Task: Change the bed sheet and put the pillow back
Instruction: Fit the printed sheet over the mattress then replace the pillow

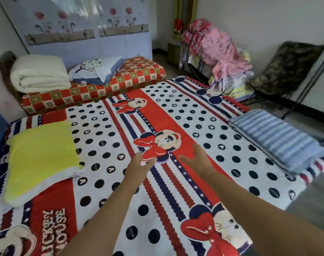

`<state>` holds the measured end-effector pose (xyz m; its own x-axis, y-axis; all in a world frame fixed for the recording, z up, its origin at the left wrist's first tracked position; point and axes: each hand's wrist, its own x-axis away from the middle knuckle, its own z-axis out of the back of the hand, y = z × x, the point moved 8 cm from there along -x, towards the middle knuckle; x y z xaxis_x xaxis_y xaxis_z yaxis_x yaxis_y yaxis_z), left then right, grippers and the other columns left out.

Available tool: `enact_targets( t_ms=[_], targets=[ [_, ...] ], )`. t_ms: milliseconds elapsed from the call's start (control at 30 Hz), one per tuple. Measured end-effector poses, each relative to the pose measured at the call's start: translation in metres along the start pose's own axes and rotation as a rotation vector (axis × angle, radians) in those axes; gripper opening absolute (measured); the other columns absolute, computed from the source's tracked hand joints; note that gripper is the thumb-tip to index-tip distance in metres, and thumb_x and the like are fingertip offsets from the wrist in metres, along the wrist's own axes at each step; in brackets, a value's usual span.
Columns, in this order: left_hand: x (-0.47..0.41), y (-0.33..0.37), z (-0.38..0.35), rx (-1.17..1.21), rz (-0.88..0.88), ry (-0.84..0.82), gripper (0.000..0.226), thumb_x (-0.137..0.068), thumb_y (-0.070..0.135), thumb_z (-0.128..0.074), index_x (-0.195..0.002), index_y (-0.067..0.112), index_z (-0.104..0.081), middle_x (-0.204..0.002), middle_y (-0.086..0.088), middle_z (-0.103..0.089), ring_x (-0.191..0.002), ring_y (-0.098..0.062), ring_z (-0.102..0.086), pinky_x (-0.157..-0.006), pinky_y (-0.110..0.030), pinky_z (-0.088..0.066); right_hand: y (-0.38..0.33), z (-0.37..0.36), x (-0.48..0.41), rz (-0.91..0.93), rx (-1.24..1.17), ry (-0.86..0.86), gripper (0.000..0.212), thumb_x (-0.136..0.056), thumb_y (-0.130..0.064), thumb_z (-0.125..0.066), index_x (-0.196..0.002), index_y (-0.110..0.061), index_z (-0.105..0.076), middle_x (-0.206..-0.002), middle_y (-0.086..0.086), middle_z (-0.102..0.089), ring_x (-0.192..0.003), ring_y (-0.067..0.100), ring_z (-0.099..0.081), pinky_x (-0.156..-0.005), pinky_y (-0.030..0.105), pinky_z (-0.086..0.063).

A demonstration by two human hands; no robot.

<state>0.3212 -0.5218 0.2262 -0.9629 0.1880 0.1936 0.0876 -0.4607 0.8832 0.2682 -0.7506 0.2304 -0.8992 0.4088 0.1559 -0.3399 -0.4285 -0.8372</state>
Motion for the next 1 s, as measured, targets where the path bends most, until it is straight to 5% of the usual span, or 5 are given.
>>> enact_targets(
  t_ms=[367, 533, 1000],
  targets=[
    [0.001, 0.128, -0.239, -0.004, -0.091, -0.23, 0.077, -0.087, 0.05, -0.064, -0.149, 0.018, -0.032, -0.152, 0.0, -0.037, -0.138, -0.016, -0.037, -0.109, -0.035, -0.034, 0.127, 0.228, -0.018, -0.135, -0.121, 0.209, 0.086, -0.081, -0.043, -0.073, -0.149, -0.019, -0.026, -0.151, 0.004, -0.029, -0.131, 0.021, -0.042, -0.075, 0.028, -0.046],
    [-0.028, 0.162, -0.319, 0.016, -0.094, -0.311, 0.072, -0.088, 0.046, -0.064, -0.147, 0.016, -0.034, -0.151, -0.001, -0.038, -0.137, -0.017, -0.037, -0.11, -0.039, -0.036, 0.169, 0.294, -0.044, -0.177, -0.109, 0.265, 0.088, -0.079, -0.046, -0.074, -0.148, -0.018, -0.027, -0.152, 0.006, -0.03, -0.132, 0.023, -0.043, -0.105, 0.037, -0.04],
    [-0.114, 0.268, -0.541, -0.022, -0.09, -0.459, 0.077, -0.088, 0.052, -0.061, -0.15, 0.018, -0.03, -0.153, 0.0, -0.036, -0.139, -0.016, -0.036, -0.11, -0.034, -0.033, 0.27, 0.494, -0.156, -0.242, -0.088, 0.373, 0.091, -0.08, -0.041, -0.074, -0.151, -0.013, -0.023, -0.156, 0.006, -0.025, -0.14, 0.024, -0.032, -0.111, 0.039, -0.033]
  ],
)
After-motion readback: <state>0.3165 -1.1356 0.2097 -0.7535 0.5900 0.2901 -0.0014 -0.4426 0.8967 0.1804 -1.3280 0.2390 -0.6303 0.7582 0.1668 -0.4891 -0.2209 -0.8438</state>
